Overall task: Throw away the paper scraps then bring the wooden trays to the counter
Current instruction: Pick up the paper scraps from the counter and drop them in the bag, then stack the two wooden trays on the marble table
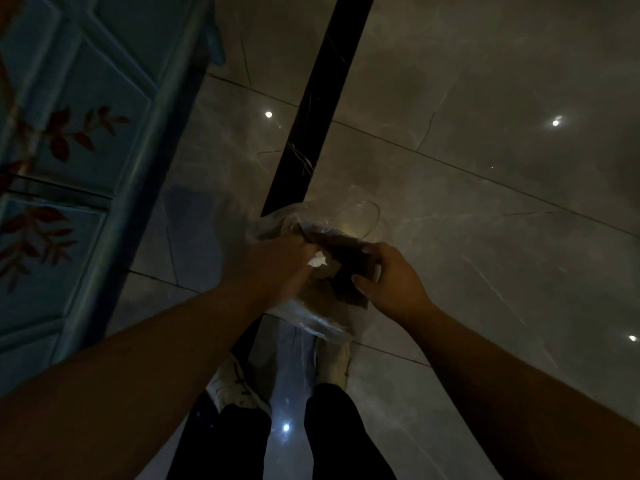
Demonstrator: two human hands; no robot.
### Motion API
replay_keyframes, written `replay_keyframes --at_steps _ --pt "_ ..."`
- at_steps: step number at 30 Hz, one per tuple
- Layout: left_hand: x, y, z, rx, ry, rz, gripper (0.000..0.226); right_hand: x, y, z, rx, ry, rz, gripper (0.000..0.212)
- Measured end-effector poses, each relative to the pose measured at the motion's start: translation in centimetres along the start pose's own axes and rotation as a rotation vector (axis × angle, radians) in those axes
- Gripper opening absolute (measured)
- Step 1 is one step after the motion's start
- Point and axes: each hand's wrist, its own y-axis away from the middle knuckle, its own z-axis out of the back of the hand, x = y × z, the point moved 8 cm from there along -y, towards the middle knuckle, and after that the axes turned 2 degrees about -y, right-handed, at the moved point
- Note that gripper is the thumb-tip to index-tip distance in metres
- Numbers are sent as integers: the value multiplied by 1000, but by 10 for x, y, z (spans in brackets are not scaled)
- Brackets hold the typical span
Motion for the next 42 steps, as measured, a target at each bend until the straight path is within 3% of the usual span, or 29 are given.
replay_keyframes --at_steps 3,8,17,23,30,36,42 --pt "1 4 -14 14 13 -77 29 9 -1 9 -16 2 49 40" --pt "-2 9 -11 86 -69 -92 43 18 4 25 -72 26 58 56" --pt "-75 44 170 -158 -322 -178 47 120 67 102 -61 267 326 84" --pt "-164 108 345 -329 -493 -212 58 241 158 233 -277 420 511 90" --pt "-293 212 529 -583 -678 -376 60 342 323 385 -608 484 531 88" --pt "-387 264 591 -704 -771 -549 63 362 434 459 -847 563 452 89" --pt "-510 299 602 -782 -868 -789 65 316 557 520 -1065 690 258 89"
